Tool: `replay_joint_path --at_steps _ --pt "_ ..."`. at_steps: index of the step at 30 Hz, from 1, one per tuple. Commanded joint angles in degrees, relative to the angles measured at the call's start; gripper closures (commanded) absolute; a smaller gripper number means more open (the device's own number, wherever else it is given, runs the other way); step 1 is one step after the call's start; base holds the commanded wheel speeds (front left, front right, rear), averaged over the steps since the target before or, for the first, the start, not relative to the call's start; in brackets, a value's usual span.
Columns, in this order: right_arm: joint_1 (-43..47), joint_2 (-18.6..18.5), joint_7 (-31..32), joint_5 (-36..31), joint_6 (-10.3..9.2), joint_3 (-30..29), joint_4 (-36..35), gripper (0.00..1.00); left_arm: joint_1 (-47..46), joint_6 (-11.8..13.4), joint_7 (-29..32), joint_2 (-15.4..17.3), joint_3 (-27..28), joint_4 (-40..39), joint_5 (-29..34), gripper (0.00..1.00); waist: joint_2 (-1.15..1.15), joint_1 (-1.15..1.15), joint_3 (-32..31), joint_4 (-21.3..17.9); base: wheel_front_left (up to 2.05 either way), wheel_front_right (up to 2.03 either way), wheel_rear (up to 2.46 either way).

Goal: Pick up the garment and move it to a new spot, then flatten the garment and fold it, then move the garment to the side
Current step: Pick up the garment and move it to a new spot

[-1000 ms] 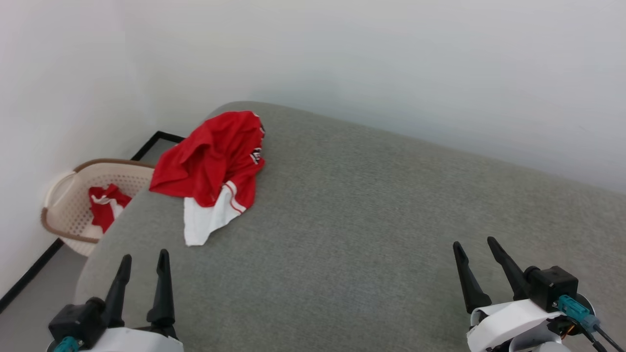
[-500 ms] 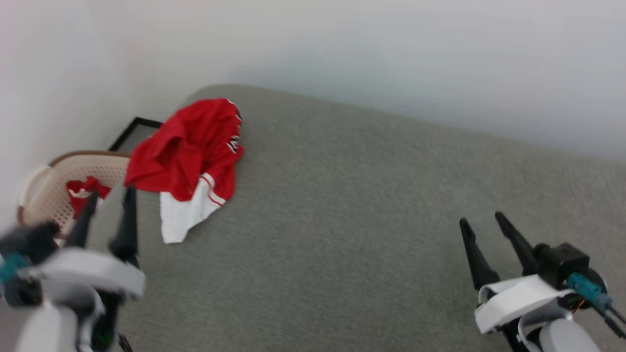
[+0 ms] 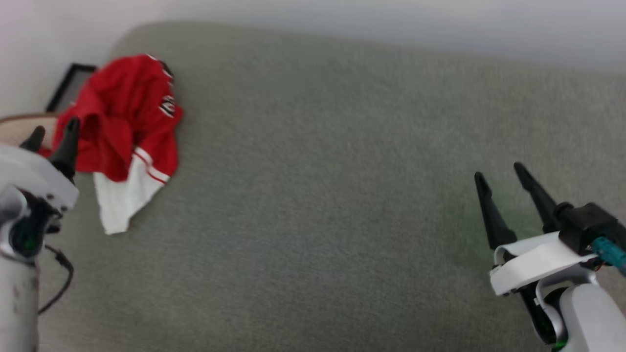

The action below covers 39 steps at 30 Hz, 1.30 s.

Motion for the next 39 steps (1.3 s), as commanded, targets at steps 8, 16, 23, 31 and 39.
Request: replay_joint_path --at_steps 8,16,23,31,39 --pt "-2.26 -1.06 3.46 -1.87 -0.08 -0.51 -6.32 0.00 -12.57 0.04 8.20 0.05 -2.74 18.28 -2.61 0.00 0.00 0.00 12.59 -4.29 0.00 0.00 0.00" --pt "-2.96 -1.32 6.01 -2.41 -0.08 -0.46 -10.30 0.00 -18.80 1.35 12.39 -0.64 -5.16 29.92 -1.26 0.00 0.00 0.00 15.70 -4.71 0.00 0.00 0.00" --pt "-3.09 -1.15 7.76 -2.43 -0.08 -0.52 -12.13 0.00 -20.49 1.07 11.27 -2.40 -6.62 37.51 -0.77 0.29 0.00 0.00 16.78 -5.19 0.00 0.00 0.00" --pt "-1.78 -0.86 7.26 -1.40 -0.08 -1.80 -11.93 0.00 -23.53 0.06 3.81 -0.01 -7.52 37.69 0.06 1.00 0.00 0.00 14.61 -4.50 0.00 0.00 0.00" --pt "0.02 0.49 5.31 -0.18 -0.08 -3.20 -9.77 0.00 -26.80 -0.18 -4.69 3.67 -11.15 32.15 2.00 1.00 0.00 0.00 9.50 -2.81 0.00 0.00 0.00"
